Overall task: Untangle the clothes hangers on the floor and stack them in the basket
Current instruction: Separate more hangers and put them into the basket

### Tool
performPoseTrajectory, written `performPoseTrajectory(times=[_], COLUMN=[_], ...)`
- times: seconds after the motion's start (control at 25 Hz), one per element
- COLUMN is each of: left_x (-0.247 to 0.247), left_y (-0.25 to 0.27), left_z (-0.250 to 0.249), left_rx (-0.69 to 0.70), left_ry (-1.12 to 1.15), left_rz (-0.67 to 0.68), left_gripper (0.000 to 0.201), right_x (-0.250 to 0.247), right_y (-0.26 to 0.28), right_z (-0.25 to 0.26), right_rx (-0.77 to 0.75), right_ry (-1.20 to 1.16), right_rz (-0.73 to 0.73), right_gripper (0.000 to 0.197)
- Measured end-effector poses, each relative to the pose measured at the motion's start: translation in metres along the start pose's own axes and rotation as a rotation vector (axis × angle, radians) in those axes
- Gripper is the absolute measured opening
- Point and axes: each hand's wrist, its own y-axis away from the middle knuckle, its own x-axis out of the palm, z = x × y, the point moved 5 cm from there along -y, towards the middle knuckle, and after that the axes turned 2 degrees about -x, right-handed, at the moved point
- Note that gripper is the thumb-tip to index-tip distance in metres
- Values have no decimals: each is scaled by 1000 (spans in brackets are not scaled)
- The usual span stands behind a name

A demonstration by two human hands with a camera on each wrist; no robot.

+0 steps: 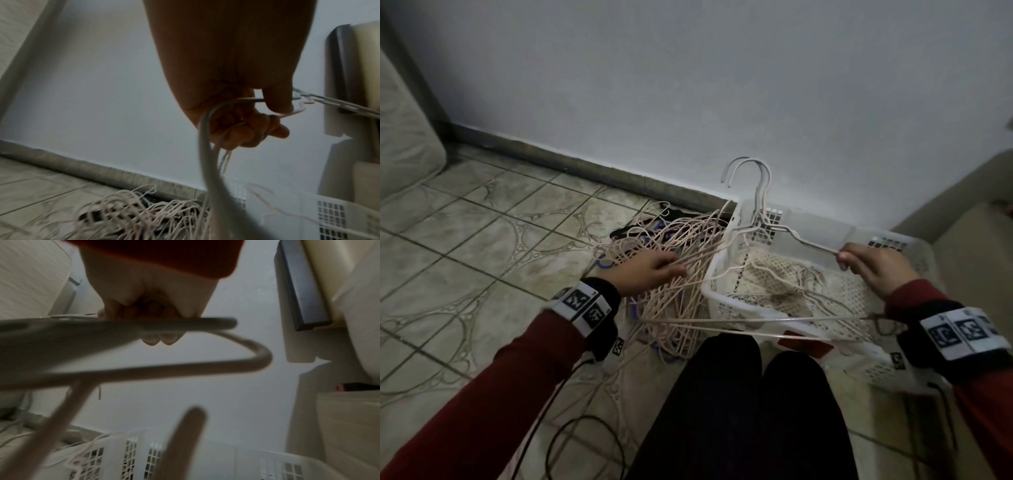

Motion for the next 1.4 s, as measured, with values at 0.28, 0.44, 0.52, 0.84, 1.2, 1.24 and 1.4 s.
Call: performPoseTrajectory(times=[0.28,0.44,0.52,0.84,1.2,1.24,1.4], left_x=[12,46,58,84,84,83,74], left_y=[-42,-53,-57,-65,-51,-52,-61], left_z=[-44,-29,-16,30,7,-1,-42], left_rx=[73,-8,-64,-186,-103,-71,33], left_ry=[-94,-83,-119,-230,-174,-177,-126], left_rz=[-53,15,35,17,20,45,92], left_gripper=[22,24,24,22,23,22,15], right_x=[-19,17,43,113,79,68,16], right_y=[31,39,36,35,44,46,61], right_z=[-41,-60,-69,-67,-69,-70,-70], right_rx=[176,288,332,456,398,384,345], right_ry=[-88,-111,-120,-274,-155,-140,-145], right_rz=[-61,84,164,285,218,201,78], right_gripper=[63,34,33,10,15,17,27])
